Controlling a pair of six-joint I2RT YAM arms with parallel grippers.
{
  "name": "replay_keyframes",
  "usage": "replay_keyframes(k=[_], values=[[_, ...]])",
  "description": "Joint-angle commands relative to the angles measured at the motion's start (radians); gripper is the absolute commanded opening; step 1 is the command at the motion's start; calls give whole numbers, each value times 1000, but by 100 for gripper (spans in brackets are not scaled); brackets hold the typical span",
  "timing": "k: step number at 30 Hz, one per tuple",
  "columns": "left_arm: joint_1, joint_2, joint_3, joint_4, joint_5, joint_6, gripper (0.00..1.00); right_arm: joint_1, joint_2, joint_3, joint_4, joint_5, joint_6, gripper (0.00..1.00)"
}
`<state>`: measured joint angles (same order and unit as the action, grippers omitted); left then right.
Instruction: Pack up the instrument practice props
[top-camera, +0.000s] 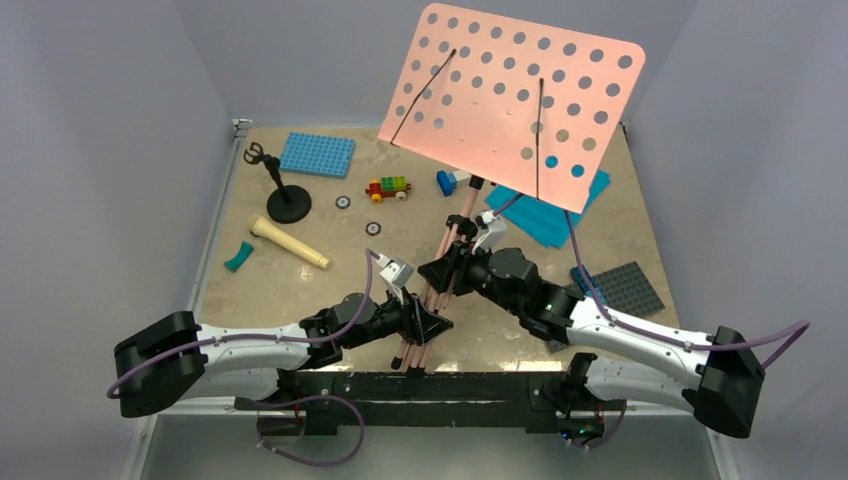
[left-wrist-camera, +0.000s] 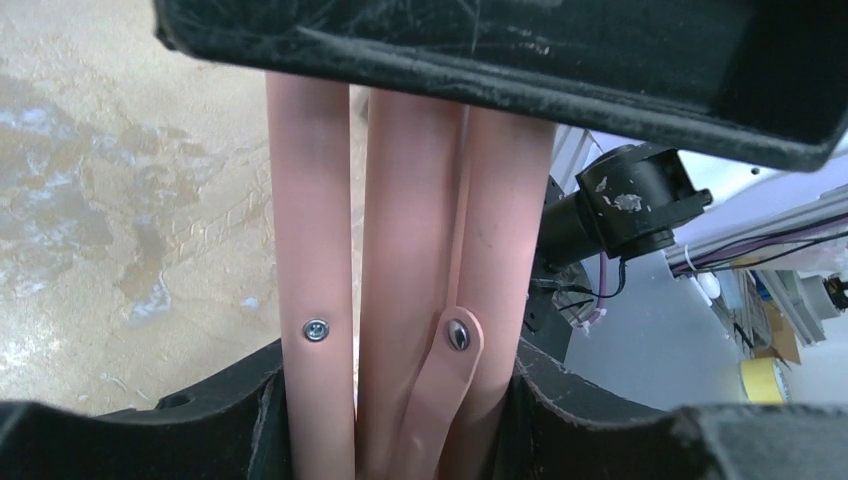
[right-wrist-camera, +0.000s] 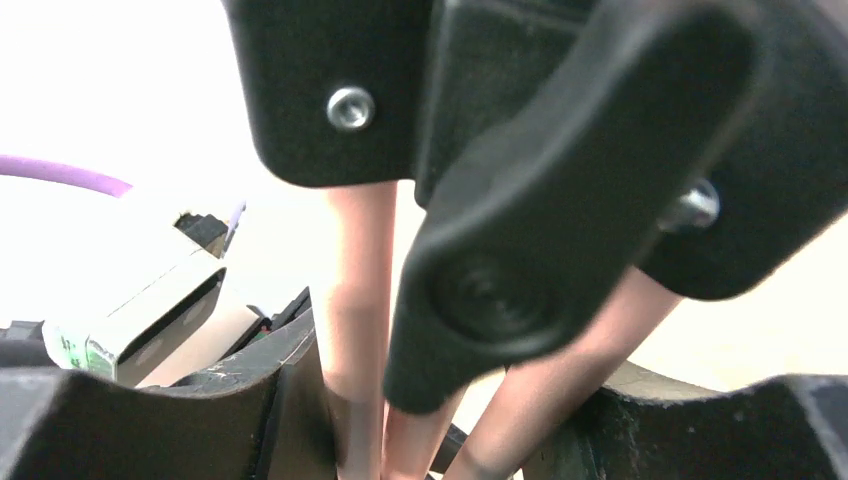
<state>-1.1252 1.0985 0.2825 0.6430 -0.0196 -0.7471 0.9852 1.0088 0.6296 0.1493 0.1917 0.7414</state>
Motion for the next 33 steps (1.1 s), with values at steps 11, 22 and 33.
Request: replay_keyframes(k=[11,22,33], values=[[18,96,41,-63,-265,-31,0,-153,147,56,322,-110,-242,0],[29,228,111,-128,-276,-49,0,-259,324,95,265,-199,-103,0],[110,359,189,-141,-159,-80,0,-318,412,77,254,-225,-74,0]])
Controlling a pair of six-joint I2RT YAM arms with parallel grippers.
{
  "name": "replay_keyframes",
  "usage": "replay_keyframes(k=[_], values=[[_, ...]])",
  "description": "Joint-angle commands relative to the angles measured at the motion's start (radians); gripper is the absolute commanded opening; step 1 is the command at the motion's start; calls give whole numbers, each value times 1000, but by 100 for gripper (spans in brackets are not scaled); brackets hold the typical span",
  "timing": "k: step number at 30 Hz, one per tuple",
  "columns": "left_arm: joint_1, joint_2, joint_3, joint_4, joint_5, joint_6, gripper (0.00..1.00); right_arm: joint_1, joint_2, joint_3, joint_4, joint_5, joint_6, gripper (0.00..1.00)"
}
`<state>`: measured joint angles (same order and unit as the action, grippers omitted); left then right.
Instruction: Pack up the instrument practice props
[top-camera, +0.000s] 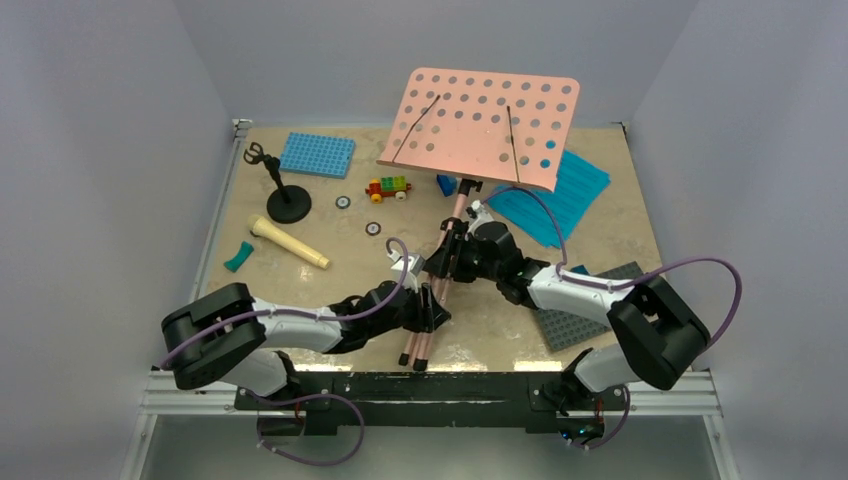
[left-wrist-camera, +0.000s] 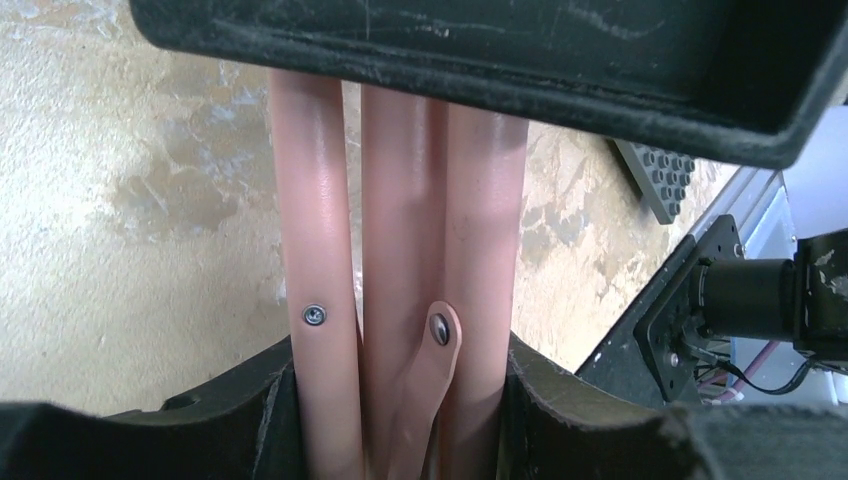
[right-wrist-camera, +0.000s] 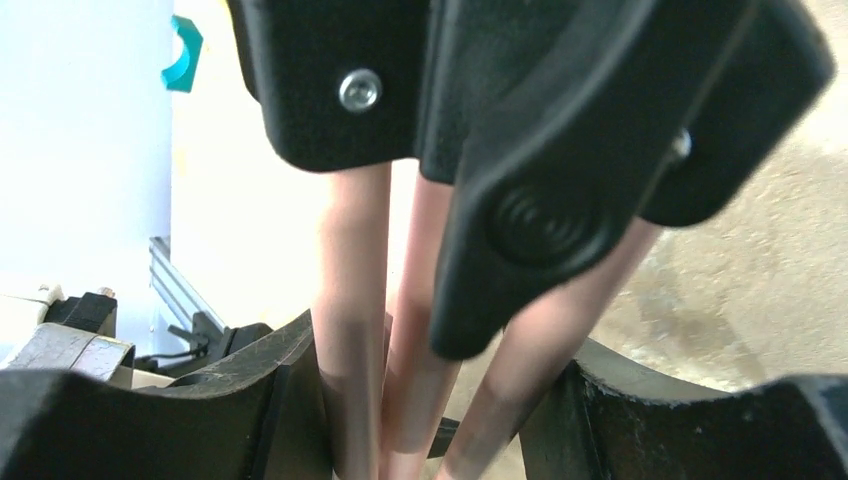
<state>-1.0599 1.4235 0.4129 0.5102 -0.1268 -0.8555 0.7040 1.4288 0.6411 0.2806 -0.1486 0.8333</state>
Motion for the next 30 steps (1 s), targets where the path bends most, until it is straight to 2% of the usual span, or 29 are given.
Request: replay_keyframes(k=[1,16,19,21,28,30], values=[[49,49,67,-10,-47,26,0,-43,5,70,117,109,-162,0],[81,159,134,-43,-25,17,0,-77,101,92,69,77,-180,0],[83,176,157,-80,-15,17,0,-77,111,97,43,80,-176,19],[83,186,164,-95,-13,14,0,-77,111,91,38,83,-172,27],[83,198,156,-77,-21,6,0,-77,119,72,15,86,-166,40],[83,199,155,-75,-23,3,0,-77,124,71,8,86,-162,46]])
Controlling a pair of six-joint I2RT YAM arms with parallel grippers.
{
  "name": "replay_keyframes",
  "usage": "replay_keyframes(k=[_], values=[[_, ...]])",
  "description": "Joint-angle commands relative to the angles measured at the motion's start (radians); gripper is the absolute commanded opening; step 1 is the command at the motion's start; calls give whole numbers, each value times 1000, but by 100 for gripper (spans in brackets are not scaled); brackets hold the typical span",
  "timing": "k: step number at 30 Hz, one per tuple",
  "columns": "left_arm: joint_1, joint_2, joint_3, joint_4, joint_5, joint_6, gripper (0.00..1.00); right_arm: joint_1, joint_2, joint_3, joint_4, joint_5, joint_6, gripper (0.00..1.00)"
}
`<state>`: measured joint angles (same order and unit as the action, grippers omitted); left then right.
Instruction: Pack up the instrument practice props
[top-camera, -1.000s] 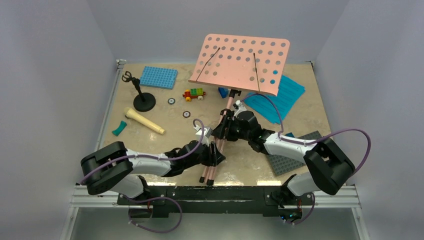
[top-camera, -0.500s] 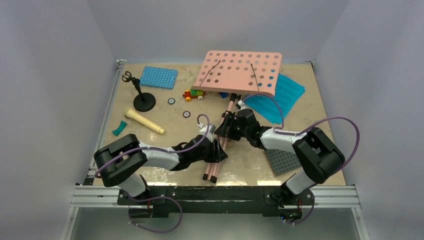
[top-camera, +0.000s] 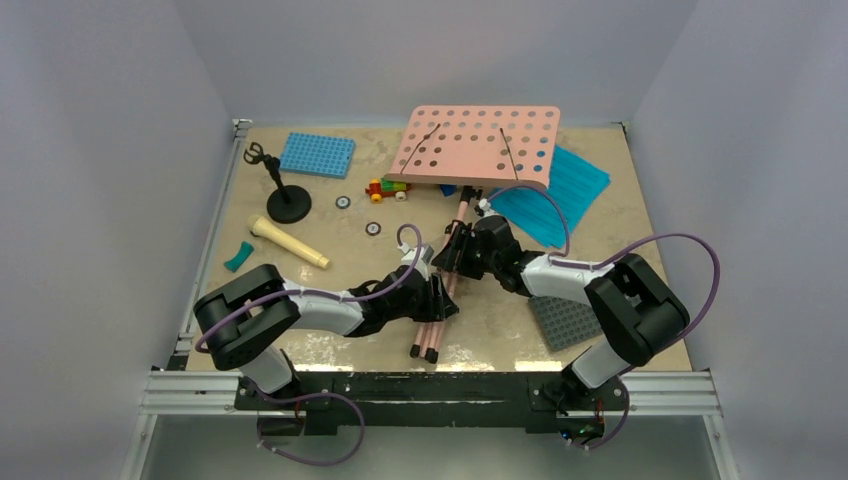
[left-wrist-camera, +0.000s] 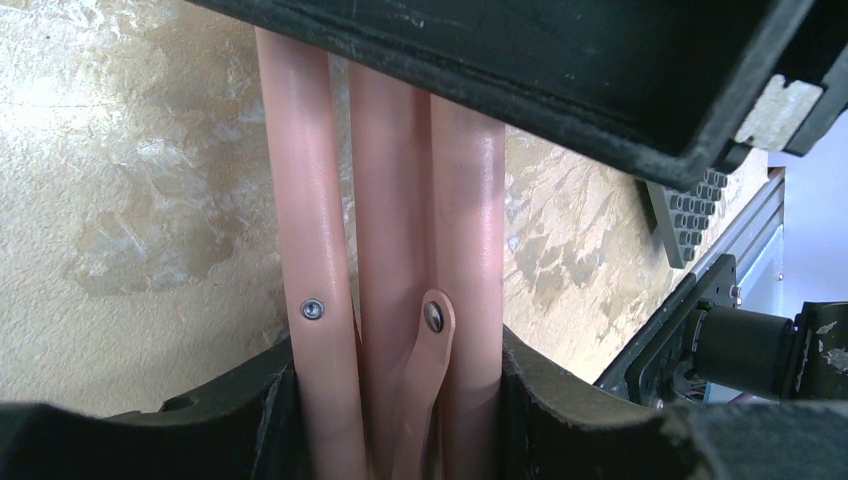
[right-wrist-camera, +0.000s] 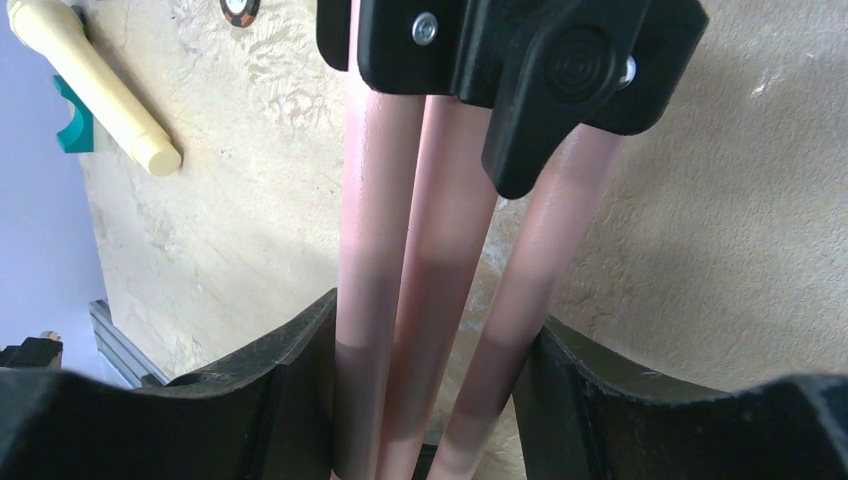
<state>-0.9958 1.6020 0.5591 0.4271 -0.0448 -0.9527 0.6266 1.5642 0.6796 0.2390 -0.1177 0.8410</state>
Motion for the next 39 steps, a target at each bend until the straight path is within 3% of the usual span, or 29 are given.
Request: replay_keyframes(k=[1,13,22,31,39], values=[[19,20,7,8,-107,100,0,1,-12,31,45,55,-169,50],[19,30,-42,79,-108,93,0,1,-99,-46,31,100,-164,78],[19,35,-45,74,-94,83,0,2,-189,-72,-30,115,-168,81],[20,74,-2,14,-38,69,0,18,-453,-172,-158,81,-224,81],[19,51,-26,3,-8,67,28,23,-720,-263,-281,65,-250,81]])
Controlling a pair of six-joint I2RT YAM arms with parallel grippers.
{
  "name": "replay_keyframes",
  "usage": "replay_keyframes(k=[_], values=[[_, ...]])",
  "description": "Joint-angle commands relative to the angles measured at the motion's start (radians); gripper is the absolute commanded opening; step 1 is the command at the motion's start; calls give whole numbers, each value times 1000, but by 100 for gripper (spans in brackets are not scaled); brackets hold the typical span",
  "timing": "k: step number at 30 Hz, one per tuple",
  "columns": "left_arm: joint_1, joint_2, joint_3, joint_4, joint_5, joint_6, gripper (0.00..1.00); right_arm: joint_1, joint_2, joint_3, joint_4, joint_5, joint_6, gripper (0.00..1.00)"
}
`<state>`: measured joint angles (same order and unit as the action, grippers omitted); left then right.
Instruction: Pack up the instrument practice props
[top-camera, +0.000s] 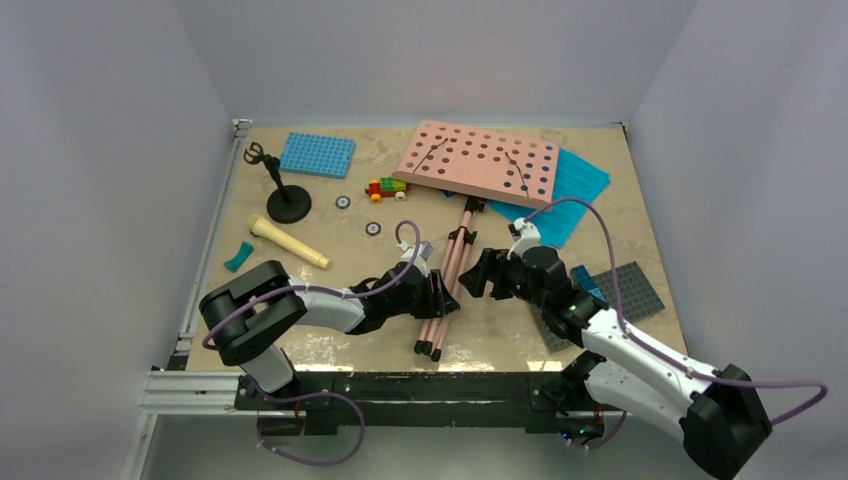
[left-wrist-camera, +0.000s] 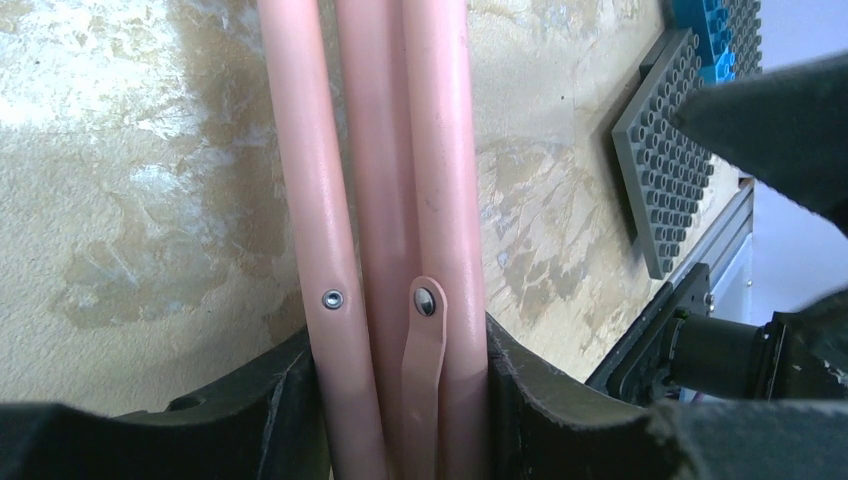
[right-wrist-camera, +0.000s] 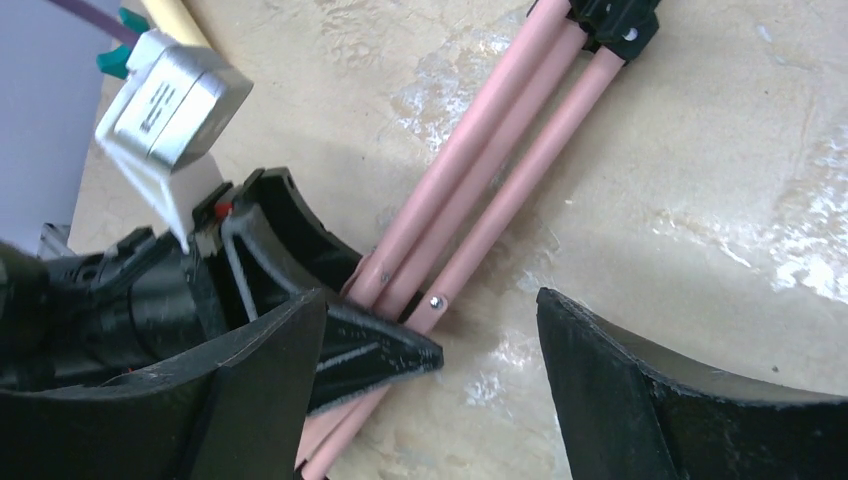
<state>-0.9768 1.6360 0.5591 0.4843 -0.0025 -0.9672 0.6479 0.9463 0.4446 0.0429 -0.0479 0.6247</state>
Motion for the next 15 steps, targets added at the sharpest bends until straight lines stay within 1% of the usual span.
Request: replay_keyframes(k=[1,6,11,13,15], values=[[0,17,-31,-52,-44,78,31,2,-131,-36,-100,0,-34,81],[-5,3,-53,-47,-30,65,48,2,-245,-61,-163,7,-34,81],[-7,-81,-81,-60,-52,66,65,2,-297,-50,-205,11,-38,81],[-7,-151,-78,-108,-65,77,74,2,-302,-40,-216,11,-42,81],[-7,-213,-77,-149,-76,97,87,2,-308,-34,-224,12,-44,81]])
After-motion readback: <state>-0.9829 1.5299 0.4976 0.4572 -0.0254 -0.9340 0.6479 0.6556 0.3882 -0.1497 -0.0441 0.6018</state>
